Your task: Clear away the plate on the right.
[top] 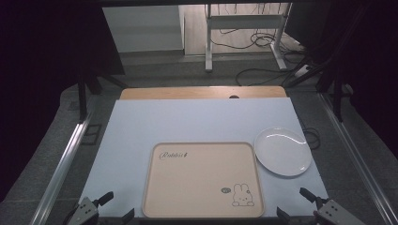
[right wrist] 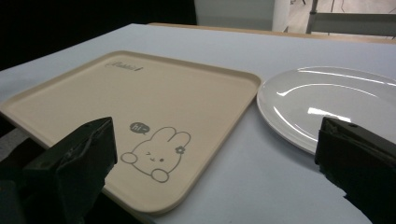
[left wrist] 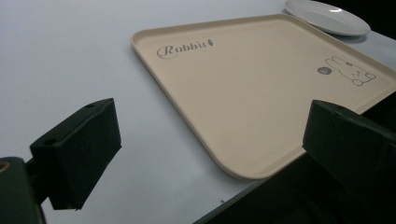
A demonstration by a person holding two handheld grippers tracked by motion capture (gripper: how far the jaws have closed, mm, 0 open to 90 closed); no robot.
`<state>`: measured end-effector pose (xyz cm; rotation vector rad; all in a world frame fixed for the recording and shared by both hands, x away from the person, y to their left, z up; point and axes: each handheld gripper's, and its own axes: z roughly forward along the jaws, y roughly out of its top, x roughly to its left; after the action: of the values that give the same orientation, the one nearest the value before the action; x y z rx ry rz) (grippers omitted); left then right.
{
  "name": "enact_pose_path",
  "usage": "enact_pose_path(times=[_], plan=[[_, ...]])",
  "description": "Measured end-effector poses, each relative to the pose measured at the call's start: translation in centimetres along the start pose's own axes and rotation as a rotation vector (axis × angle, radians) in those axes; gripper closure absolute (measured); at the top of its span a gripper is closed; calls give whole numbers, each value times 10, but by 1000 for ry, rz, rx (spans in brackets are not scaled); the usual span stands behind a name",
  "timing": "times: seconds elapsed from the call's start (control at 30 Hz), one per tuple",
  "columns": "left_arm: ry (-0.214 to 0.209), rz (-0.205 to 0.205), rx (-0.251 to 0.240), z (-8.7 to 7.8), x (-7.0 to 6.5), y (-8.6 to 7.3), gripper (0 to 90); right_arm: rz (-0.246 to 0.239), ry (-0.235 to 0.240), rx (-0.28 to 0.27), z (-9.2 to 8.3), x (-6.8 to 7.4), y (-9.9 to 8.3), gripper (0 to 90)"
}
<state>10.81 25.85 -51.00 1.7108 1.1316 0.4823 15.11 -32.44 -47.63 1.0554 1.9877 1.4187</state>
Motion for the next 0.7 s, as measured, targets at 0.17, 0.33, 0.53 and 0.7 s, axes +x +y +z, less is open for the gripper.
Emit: enact_pose_path(times=[0.17, 0.33, 0.53, 0.7], plan=[[0, -9, -10, -1, 1, -1, 37, -21, -6, 37, 6, -1, -2, 0], [-1, 0, -6, -1, 0, -1, 37, -64, -12, 66, 9, 2, -4, 0], [-3, -3, -8, -1, 0, -1, 37, -73, -10, 79, 10, 1, -5, 0], [-4, -5, -10, -1, 0, -1, 37, -90, -9, 91, 12, 2, -5, 0]])
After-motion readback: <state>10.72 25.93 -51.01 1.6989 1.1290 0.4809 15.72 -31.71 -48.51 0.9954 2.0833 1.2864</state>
